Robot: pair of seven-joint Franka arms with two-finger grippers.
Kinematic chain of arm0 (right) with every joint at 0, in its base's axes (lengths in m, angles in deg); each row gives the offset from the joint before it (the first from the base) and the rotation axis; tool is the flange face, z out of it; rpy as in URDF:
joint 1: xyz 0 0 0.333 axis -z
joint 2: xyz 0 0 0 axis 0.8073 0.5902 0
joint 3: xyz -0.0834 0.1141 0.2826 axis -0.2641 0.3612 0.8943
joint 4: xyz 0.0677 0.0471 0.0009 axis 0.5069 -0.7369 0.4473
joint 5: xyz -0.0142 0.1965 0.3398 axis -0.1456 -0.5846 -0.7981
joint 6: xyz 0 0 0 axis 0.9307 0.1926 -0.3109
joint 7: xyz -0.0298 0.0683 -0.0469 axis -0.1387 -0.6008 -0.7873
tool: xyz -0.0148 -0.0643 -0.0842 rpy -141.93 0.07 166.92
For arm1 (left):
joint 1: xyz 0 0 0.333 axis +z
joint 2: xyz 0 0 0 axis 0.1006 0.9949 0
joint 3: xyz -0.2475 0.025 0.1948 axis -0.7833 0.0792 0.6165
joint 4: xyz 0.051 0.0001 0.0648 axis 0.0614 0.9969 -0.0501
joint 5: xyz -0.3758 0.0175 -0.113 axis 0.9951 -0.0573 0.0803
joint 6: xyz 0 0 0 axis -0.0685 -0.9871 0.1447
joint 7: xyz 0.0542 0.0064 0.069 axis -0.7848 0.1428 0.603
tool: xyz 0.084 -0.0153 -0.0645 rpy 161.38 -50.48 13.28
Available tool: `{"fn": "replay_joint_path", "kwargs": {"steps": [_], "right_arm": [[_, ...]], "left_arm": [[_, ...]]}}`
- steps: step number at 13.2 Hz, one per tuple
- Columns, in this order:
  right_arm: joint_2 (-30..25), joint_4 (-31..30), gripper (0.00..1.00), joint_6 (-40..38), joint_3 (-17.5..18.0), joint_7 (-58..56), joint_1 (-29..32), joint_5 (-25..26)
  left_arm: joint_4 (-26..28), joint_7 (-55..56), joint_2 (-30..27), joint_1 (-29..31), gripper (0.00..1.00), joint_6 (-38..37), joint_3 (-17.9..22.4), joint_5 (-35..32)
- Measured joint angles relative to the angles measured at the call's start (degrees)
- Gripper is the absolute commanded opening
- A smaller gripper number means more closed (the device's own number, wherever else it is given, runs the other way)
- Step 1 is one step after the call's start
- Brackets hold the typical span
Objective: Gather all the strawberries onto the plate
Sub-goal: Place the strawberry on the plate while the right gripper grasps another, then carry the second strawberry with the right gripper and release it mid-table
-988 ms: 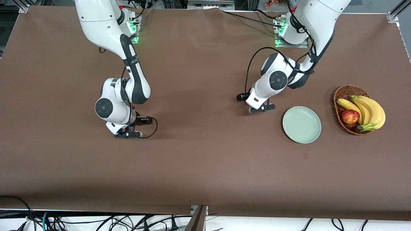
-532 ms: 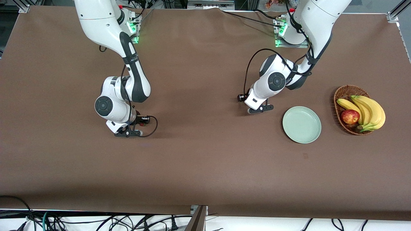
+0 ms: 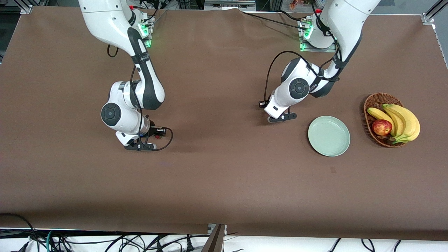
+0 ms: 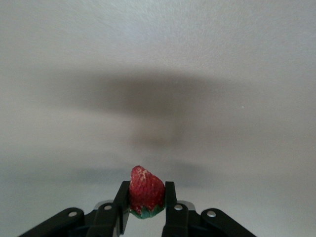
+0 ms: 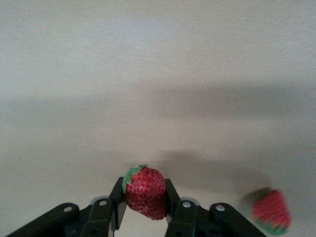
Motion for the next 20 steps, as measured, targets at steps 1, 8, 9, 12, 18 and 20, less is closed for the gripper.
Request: {"fn": "replay_joint_path", "kwargs": {"steps": [1, 8, 9, 12, 18, 20], "right_arm": [[-0.1, 1.2, 0.12, -0.4, 0.2, 3.5, -1.3, 0.0], [4.8, 12.6, 0.12, 1.4, 1.4, 38.8, -16.8, -0.1], [7.3, 15.2, 0.12, 3.7, 1.5, 44.1, -19.2, -0.1], [15.3, 20.5, 0.14, 12.9, 1.9, 56.3, -25.5, -0.1], [20.5, 22.5, 0.87, 19.9, 1.8, 62.9, -29.6, -0.1], [20.5, 22.6, 1.00, 21.2, 1.7, 64.0, -30.3, -0.1]], "left_arm": [[-2.5, -0.4, -1.6, 0.5, 0.12, -6.3, 0.2, -0.7], [-17.3, -27.8, -4.5, 10.0, 0.13, -29.8, 0.9, -13.0], [-17.4, -35.9, -4.3, 12.9, 0.13, -28.9, 1.1, -13.0], [-17.4, -58.5, -1.9, 19.9, 0.16, -21.9, 1.4, -13.1], [-16.8, -80.2, 8.3, 23.1, 1.00, -11.8, 1.4, -13.1], [-16.8, -82.1, 9.5, 23.7, 1.00, -11.3, 1.3, -13.1]]}}
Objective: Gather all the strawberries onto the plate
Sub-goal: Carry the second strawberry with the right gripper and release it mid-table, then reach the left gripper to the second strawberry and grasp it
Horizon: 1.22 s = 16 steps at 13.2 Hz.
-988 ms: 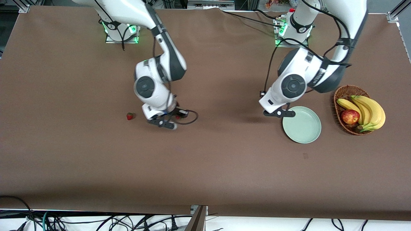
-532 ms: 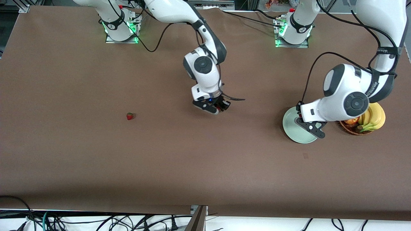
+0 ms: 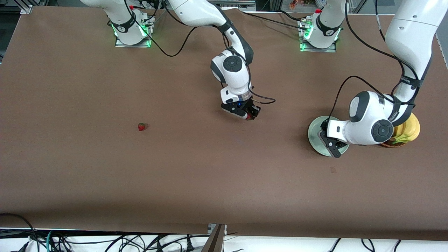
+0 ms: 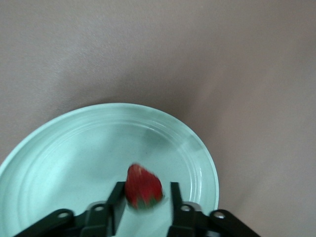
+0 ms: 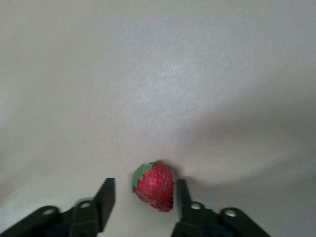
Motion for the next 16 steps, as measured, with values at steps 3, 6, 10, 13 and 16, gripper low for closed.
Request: {"fn": "replay_joint_path", "kwargs": {"steps": [3, 6, 10, 13, 16], "right_arm": [[-0.5, 0.9, 1.00, -0.6, -1.0, 0.4, -0.5, 0.0], [-4.1, 2.0, 1.00, -13.2, -8.0, -4.3, -0.3, 0.0], [-11.8, 2.1, 1.00, -31.5, -13.5, -23.9, 6.1, 0.0], [-13.9, 1.8, 1.00, -42.1, -18.2, -40.9, 10.8, 0.0], [-14.3, -2.6, 1.00, -47.2, -25.3, -56.0, 11.7, 0.0]], "left_arm": [[-0.2, -0.2, -0.7, 0.1, 1.00, -1.4, -0.6, 0.0], [-1.0, 5.1, -3.6, 0.1, 1.00, -7.7, -1.9, 0.9], [-1.0, 21.3, -7.2, 0.1, 1.00, -12.8, -6.4, 6.1], [-1.0, 34.1, -7.6, -0.1, 1.00, -12.5, -9.7, 10.7], [-0.6, 48.2, -7.5, -1.9, 1.00, -8.9, -13.2, 11.0]]}}
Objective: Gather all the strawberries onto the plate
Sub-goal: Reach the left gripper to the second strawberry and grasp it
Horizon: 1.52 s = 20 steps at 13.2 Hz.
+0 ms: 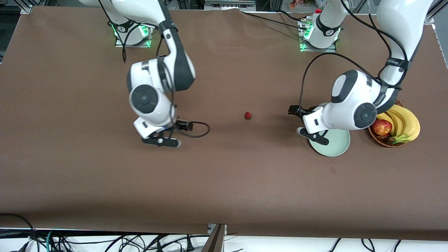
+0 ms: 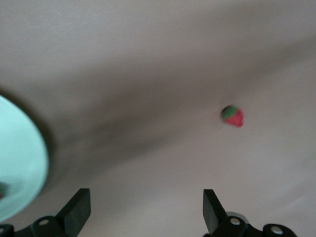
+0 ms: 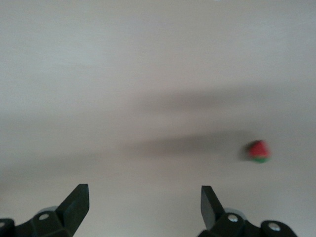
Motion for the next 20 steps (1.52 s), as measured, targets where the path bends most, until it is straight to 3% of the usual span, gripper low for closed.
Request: {"fn": "replay_joint_path", "kwargs": {"steps": [2, 5, 9, 11, 14, 15, 18, 20], "right_arm": [[-1.5, -6.6, 1.00, 1.4, -2.9, -8.5, 0.2, 0.0], [-4.5, -18.2, 1.00, 9.9, -5.2, -20.0, 0.4, -1.1], [-5.4, -30.7, 0.99, 20.4, -5.2, -33.5, 0.5, -13.1], [-4.6, -33.8, 0.98, 22.2, -4.8, -39.0, 0.5, -19.8], [-1.4, -34.8, 0.85, 23.6, -4.6, -44.0, 0.5, -25.4], [-0.5, -34.8, 0.76, 24.3, -4.6, -45.2, 0.6, -26.4], [0.6, -34.8, 0.52, 24.8, -4.6, -47.3, 0.8, -27.6], [0.6, -34.8, 0.45, 24.8, -4.5, -47.4, 0.8, -27.8]], "left_arm": [[0.6, 10.9, 0.6, -4.3, 1.00, 4.2, -0.2, 0.0], [3.2, 28.4, 2.3, -11.9, 1.00, 14.1, -0.1, -1.0], [8.6, 38.2, 5.5, -14.8, 1.00, 29.0, 0.1, -5.1], [9.0, 42.0, 7.9, -16.3, 1.00, 30.9, 0.7, -10.3], [8.9, 48.2, 10.7, -17.9, 1.00, 31.4, 1.5, -20.6], [8.9, 49.6, 11.3, -17.9, 1.00, 31.6, 1.5, -22.6], [8.7, 50.5, 11.6, -17.9, 0.54, 31.9, 1.5, -23.9], [8.7, 50.8, 11.7, -18.0, 0.54, 32.1, 1.5, -23.9]]}}
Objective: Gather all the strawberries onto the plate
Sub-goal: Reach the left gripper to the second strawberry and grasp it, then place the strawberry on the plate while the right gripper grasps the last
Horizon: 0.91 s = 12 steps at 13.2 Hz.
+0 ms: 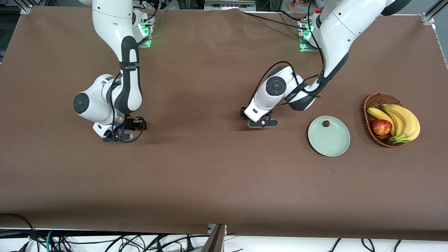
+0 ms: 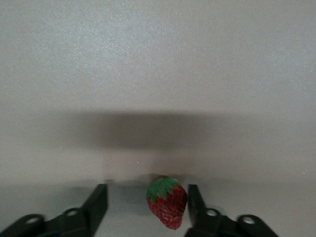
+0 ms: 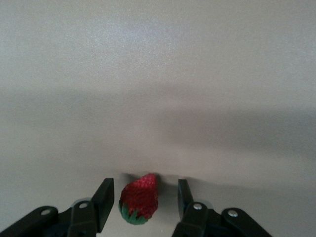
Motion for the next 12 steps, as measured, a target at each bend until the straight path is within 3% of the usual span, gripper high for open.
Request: {"fn": "replay_joint_path", "kwargs": {"steps": [3, 4, 6, 10, 12], "right_arm": [[0.1, 0.0, 0.28, 0.0, 1.1, -0.1, 0.1, -0.8], [0.1, 0.0, 0.22, 0.1, 1.4, -0.1, 0.0, -0.9], [0.1, 0.2, 0.20, 0.1, 1.4, 0.0, 0.0, -1.2], [-0.1, 2.0, 0.20, -1.0, 1.9, 4.2, -1.1, -2.2], [-0.3, 4.5, 0.20, -2.1, 2.0, 8.5, -1.8, -2.4]], "left_arm": [[0.0, 0.6, 0.8, 0.0, 0.49, 0.1, 0.0, 0.0], [0.0, 0.6, 1.0, 0.0, 0.38, 0.3, 0.0, 0.0], [-0.1, 0.7, 1.0, 0.0, 0.08, 0.4, 0.0, 0.0], [-0.9, 0.8, 0.8, 0.4, 0.07, 0.5, 0.1, 0.0], [-1.7, 0.8, -0.5, 1.1, 0.11, -3.2, -0.2, 0.0]]}}
